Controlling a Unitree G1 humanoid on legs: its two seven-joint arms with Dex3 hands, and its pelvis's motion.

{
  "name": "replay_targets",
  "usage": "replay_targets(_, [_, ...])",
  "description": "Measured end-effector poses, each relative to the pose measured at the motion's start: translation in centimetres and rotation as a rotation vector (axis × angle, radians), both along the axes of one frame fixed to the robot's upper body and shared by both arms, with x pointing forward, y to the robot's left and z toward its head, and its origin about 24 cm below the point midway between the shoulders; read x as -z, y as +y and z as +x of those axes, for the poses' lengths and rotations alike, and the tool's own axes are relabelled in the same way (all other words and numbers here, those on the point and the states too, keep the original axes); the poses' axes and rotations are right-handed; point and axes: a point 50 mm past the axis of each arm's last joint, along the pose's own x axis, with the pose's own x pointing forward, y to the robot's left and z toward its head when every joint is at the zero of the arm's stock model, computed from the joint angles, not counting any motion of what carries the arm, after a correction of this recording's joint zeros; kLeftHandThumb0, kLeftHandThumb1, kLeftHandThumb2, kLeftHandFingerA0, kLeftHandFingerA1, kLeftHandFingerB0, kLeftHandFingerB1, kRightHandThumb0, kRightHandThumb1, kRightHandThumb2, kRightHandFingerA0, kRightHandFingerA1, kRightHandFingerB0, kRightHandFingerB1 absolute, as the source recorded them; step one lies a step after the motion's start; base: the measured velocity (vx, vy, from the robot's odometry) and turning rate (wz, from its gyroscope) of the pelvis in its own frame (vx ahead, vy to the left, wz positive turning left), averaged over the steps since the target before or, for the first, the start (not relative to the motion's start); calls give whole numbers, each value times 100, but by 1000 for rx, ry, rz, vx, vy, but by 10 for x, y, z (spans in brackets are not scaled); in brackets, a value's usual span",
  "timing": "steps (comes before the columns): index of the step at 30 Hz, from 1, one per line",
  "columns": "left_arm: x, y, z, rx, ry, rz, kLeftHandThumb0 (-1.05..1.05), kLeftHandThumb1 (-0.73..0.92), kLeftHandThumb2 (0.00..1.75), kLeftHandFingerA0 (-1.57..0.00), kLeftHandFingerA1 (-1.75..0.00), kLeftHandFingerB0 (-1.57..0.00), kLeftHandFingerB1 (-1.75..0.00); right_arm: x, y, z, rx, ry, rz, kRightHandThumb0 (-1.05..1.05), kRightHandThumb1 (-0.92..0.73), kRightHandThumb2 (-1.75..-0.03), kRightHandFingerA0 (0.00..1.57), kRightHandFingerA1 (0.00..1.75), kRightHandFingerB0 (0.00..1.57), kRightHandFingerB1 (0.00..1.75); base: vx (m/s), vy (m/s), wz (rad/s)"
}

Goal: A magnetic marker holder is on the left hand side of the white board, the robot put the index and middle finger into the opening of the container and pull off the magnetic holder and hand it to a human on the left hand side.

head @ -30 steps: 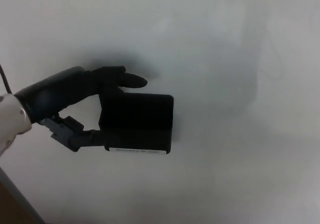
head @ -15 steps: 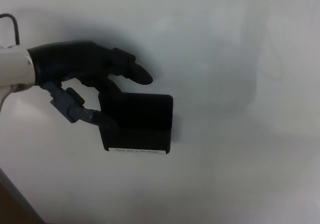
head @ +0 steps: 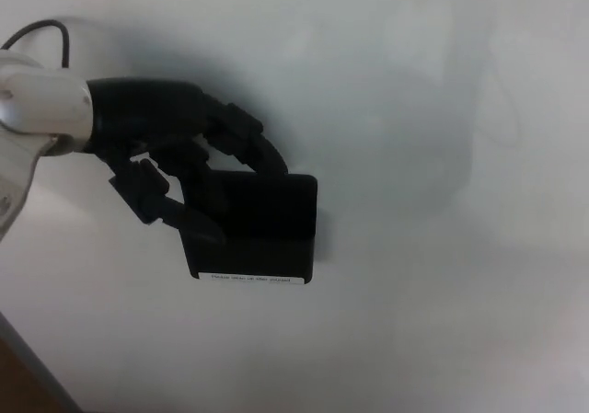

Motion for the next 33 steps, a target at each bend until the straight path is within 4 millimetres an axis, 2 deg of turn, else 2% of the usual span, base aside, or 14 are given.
replay_targets(13, [9, -10, -2, 11, 19, 46, -76, 55, 58, -46, -38, -33, -32, 0, 0, 1, 0, 0, 1, -48, -65, -63, 78, 51, 55, 44, 0, 0, 0])
replay_targets(14, [10, -11, -2, 14, 20, 48, -81, 46, 82, -36, -46, -27, -40, 0, 0, 1, 0, 0, 1, -49, -64, -64, 78, 51, 54, 45, 0, 0, 0])
replay_targets(17, [14, -15, -3, 22, 20, 67, -81, 46, 80, -31, -44, -24, -39, 0, 0, 1, 0, 0, 1, -48, -65, -63, 78, 51, 55, 44, 0, 0, 0])
replay_targets(18, [15, -16, -3, 23, 20, 71, -79, 56, 58, -28, -34, -25, -29, 0, 0, 1, 1, -1, 1, -49, -65, -63, 79, 51, 55, 44, 0, 0, 0])
replay_targets(19, [16, -17, -3, 24, 19, 75, -79, 56, 58, -28, -34, -25, -29, 0, 0, 1, 1, -1, 2, -49, -65, -63, 79, 51, 55, 44, 0, 0, 0])
replay_targets(20, [17, -19, -3, 26, 19, 83, -80, 46, 80, -22, -42, -18, -37, 0, 0, 2, 0, -1, 2, -48, -65, -62, 78, 51, 55, 44, 0, 0, 0])
replay_targets(23, [19, -24, -5, 36, 15, 95, -80, 47, 82, -25, -44, -14, -37, 0, 0, 2, -1, -3, 2, -48, -65, -63, 78, 51, 55, 44, 0, 0, 0])
replay_targets(24, [19, -25, -5, 37, 12, 97, -77, 57, 58, -42, -37, -17, -27, -1, 0, 2, -1, -3, 2, -49, -64, -63, 78, 51, 55, 45, 0, 0, 0])
replay_targets(25, [19, -25, -6, 37, 11, 97, -79, 47, 84, -30, -46, -7, -36, -1, 0, 2, -1, -3, 2, -50, -64, -63, 79, 51, 55, 44, 0, 0, 0])
replay_targets(27, [21, -27, -7, 37, 15, 99, -79, 47, 84, -20, -45, -7, -31, -1, 0, 2, -2, -3, 2, -49, -65, -64, 79, 51, 55, 45, 0, 0, 0])
replay_targets(30, [23, -30, -8, 40, 19, 106, -82, 49, 85, -20, -45, -5, -28, -1, 1, 2, -5, -3, 1, -49, -65, -63, 79, 51, 55, 44, 0, 0, 0])
replay_targets(31, [25, -31, -9, 41, 24, 112, -38, 23, 89, 0, -48, 0, -49, 0, 1, 2, -7, -2, 0, -49, -64, -64, 79, 51, 56, 45, 0, 0, 0])
replay_targets(32, [25, -31, -10, 41, 25, 112, -72, 44, 86, -1, -40, -8, -24, 0, 1, 2, -7, -2, 0, -46, -70, -61, 83, 48, 59, 43, 0, 0, 0])
replay_targets(33, [27, -32, -11, 43, 29, 115, -72, 44, 86, -1, -40, -8, -24, 0, 1, 1, -8, 1, -2, -46, -70, -61, 83, 48, 59, 43, 0, 0, 0])
